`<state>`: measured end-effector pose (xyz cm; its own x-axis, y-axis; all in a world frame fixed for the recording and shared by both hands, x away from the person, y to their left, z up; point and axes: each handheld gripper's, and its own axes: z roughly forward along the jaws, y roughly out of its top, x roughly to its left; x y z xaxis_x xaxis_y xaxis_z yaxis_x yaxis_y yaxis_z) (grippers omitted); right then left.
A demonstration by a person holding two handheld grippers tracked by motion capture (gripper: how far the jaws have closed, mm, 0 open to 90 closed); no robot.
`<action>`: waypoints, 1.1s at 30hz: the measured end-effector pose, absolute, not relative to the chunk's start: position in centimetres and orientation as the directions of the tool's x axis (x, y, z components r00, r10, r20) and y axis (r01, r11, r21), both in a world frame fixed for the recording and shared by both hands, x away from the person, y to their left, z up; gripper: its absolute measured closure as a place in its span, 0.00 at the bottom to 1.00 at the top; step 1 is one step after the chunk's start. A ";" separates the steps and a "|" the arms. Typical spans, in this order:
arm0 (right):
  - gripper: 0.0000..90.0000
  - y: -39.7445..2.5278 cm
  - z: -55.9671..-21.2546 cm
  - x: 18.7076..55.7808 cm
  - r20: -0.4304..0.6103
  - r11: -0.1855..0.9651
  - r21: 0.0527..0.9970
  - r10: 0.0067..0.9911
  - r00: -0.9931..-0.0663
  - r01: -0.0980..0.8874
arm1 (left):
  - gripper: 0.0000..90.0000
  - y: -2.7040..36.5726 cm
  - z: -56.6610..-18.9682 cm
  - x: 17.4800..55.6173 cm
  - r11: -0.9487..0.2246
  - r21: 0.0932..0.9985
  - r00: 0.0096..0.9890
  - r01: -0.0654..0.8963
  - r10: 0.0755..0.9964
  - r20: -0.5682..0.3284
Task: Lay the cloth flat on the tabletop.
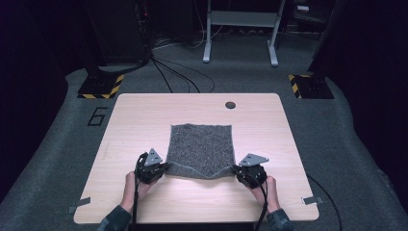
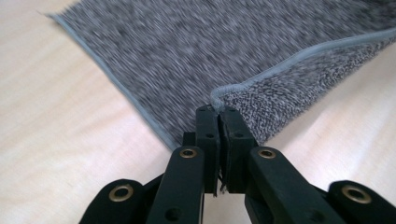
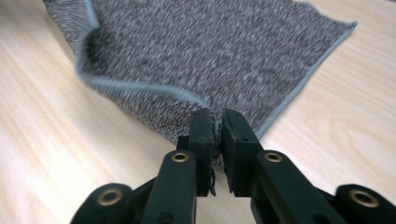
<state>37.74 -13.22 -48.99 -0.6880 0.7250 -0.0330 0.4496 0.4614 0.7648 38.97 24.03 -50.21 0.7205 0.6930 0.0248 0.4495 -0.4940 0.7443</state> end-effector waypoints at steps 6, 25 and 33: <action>0.75 -14.2 -49.0 36.2 0.016 0.438 0.761 0.725 -0.689 0.479 | 0.76 25.0 -50.1 37.7 -0.498 0.724 0.734 0.478 0.679 -0.017; 0.41 -15.4 -45.9 39.3 0.049 0.398 0.771 0.742 -0.669 0.498 | 0.21 25.9 -46.4 41.2 -0.493 0.730 0.675 0.473 0.736 0.059; 0.15 -12.4 -48.2 43.6 0.042 0.429 0.694 0.777 -0.628 0.578 | 0.16 23.0 -49.3 44.4 -0.546 0.671 0.683 0.501 0.726 0.081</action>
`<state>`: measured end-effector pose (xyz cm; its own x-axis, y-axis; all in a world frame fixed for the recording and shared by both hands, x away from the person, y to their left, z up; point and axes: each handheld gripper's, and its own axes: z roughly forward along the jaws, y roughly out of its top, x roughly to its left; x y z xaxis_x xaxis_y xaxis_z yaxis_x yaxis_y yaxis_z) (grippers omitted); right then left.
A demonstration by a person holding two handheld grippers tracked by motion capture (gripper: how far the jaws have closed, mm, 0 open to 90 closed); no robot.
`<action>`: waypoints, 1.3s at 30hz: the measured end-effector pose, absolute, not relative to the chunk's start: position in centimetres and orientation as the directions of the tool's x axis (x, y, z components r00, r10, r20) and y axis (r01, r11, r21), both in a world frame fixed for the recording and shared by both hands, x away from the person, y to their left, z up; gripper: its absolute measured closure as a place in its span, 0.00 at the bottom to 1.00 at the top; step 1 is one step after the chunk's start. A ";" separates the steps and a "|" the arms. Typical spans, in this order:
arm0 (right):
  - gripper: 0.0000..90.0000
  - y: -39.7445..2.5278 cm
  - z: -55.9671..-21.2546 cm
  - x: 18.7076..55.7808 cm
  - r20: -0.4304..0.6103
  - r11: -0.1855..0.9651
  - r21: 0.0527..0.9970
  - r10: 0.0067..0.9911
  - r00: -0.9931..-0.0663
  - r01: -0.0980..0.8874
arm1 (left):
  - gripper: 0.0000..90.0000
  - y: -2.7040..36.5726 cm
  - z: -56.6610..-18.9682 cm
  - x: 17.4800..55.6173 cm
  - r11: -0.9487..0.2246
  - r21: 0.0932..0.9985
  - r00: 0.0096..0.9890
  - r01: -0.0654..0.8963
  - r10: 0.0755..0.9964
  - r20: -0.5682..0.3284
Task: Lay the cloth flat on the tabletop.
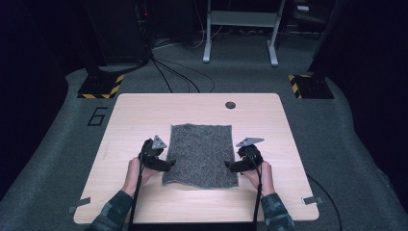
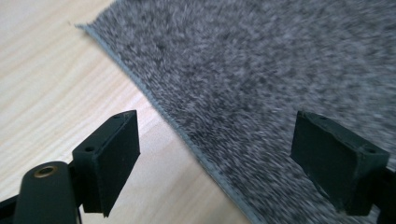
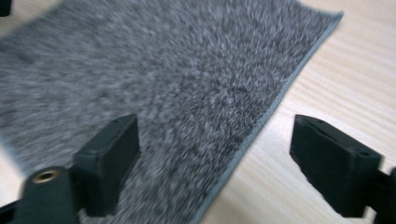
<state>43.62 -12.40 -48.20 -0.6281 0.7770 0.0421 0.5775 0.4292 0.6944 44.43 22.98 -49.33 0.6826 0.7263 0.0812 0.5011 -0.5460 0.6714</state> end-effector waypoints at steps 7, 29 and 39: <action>0.02 -11.8 -50.8 45.4 0.011 0.432 0.628 0.826 -0.563 0.647 | 0.13 22.6 -51.2 45.1 -0.542 0.648 0.665 0.535 0.743 0.073; 0.00 -13.5 -51.4 47.9 -0.053 0.462 0.589 0.840 -0.540 0.663 | 0.07 21.6 -51.3 47.0 -0.525 0.626 0.625 0.576 0.777 0.076; 0.02 -13.6 -50.7 42.1 -0.071 0.493 0.600 0.817 -0.572 0.630 | 0.05 22.1 -51.2 41.5 -0.586 0.606 0.661 0.538 0.740 0.129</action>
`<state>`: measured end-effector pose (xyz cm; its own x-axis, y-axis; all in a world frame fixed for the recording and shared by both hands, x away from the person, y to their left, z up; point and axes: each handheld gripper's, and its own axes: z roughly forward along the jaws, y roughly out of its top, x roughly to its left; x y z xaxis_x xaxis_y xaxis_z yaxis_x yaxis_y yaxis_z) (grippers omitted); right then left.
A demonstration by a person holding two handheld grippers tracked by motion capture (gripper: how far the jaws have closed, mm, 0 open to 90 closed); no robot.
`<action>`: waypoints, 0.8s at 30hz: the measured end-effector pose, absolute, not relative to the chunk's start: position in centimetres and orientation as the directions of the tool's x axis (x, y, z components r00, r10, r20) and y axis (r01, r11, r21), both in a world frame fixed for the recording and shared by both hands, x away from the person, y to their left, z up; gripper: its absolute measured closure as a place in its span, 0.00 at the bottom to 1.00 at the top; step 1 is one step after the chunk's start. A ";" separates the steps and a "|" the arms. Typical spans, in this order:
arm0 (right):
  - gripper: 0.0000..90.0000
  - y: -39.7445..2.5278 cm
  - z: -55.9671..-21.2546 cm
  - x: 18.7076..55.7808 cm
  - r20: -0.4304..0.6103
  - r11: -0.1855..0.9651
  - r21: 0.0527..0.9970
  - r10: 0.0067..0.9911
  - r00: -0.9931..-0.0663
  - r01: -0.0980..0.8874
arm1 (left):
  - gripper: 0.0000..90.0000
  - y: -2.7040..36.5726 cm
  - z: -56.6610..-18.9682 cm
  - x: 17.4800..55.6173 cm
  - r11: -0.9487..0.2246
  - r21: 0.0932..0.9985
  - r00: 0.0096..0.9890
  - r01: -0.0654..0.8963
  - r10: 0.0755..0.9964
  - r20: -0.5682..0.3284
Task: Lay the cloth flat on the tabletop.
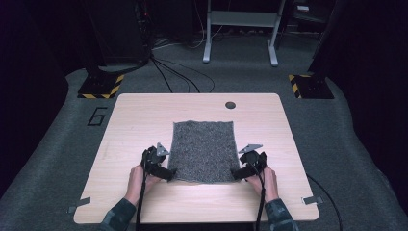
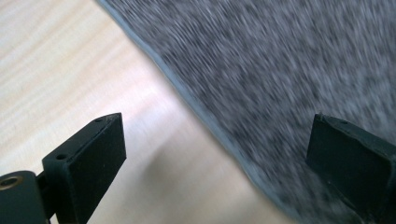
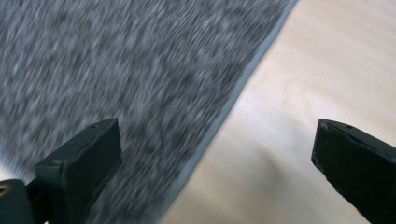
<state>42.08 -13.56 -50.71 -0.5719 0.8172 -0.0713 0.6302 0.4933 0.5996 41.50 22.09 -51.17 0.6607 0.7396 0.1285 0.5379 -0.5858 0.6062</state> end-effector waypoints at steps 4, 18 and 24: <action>0.02 -14.4 -51.4 41.3 -0.060 0.479 0.592 0.828 -0.557 0.648 | 0.05 22.5 -51.5 41.1 -0.572 0.617 0.656 0.541 0.746 0.116; 0.01 -15.6 -51.9 40.1 -0.035 0.446 0.626 0.835 -0.549 0.639 | 0.05 22.8 -51.5 39.7 -0.570 0.617 0.660 0.543 0.744 0.107; 0.00 -15.5 -51.8 40.2 -0.039 0.444 0.622 0.840 -0.540 0.645 | 0.00 23.0 -51.4 39.8 -0.546 0.634 0.634 0.547 0.765 0.112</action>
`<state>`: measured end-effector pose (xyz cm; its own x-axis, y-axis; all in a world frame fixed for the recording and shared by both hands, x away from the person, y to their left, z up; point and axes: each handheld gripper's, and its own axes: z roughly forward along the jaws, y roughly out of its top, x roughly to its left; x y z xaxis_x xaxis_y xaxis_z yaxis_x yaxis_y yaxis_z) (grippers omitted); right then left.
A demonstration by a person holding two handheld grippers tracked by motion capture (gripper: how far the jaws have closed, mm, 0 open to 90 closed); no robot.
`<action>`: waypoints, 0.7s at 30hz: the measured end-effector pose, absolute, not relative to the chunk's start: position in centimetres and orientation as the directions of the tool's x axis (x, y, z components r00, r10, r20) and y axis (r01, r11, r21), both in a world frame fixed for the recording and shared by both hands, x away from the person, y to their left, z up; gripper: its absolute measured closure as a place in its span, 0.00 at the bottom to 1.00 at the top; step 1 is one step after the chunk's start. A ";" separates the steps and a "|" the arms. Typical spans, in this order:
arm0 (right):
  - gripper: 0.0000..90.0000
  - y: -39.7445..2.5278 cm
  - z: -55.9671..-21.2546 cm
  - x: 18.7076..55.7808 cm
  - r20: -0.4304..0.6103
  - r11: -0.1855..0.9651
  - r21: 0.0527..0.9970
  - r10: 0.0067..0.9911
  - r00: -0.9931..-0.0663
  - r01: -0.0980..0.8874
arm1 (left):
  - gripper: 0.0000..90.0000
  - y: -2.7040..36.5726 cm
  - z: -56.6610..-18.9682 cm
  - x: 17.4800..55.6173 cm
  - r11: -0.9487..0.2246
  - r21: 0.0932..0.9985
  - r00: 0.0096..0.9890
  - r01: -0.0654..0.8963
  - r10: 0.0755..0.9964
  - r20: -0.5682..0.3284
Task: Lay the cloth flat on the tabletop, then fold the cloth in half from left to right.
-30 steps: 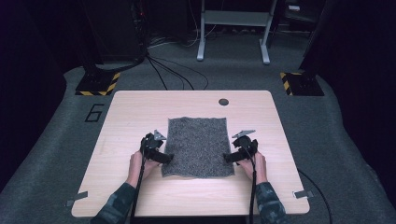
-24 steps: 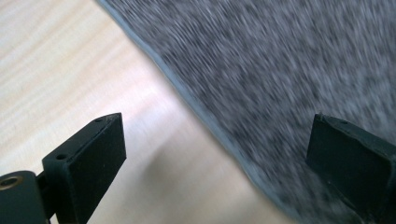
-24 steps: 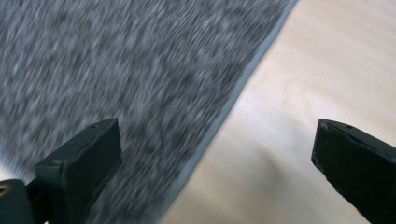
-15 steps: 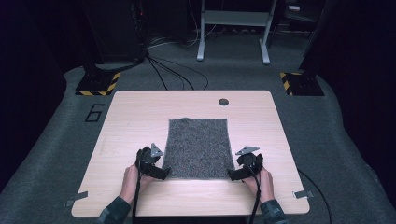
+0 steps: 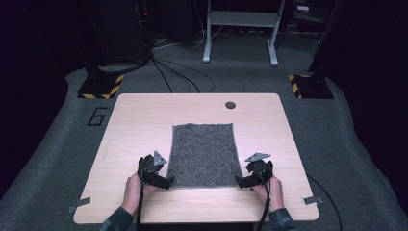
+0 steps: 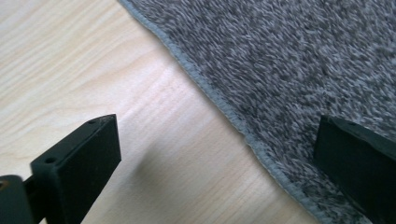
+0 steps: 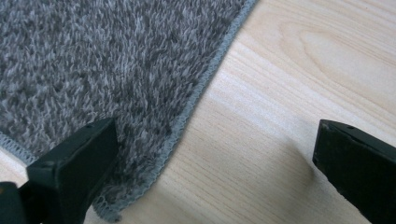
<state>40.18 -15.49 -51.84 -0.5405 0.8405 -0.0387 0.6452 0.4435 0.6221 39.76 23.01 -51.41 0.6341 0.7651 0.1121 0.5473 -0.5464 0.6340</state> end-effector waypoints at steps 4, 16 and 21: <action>0.00 -15.4 -51.7 40.2 -0.053 0.452 0.613 0.841 -0.538 0.647 | 0.00 23.5 -50.8 39.7 -0.533 0.646 0.620 0.546 0.776 0.117; 0.00 -14.4 -49.8 39.5 -0.019 0.431 0.661 0.828 -0.560 0.614 | 0.00 25.5 -48.9 42.4 -0.473 0.680 0.616 0.561 0.787 0.039; 0.00 -12.2 -48.7 38.9 -0.016 0.458 0.683 0.788 -0.615 0.569 | 0.00 25.3 -48.6 44.1 -0.450 0.686 0.607 0.571 0.794 0.015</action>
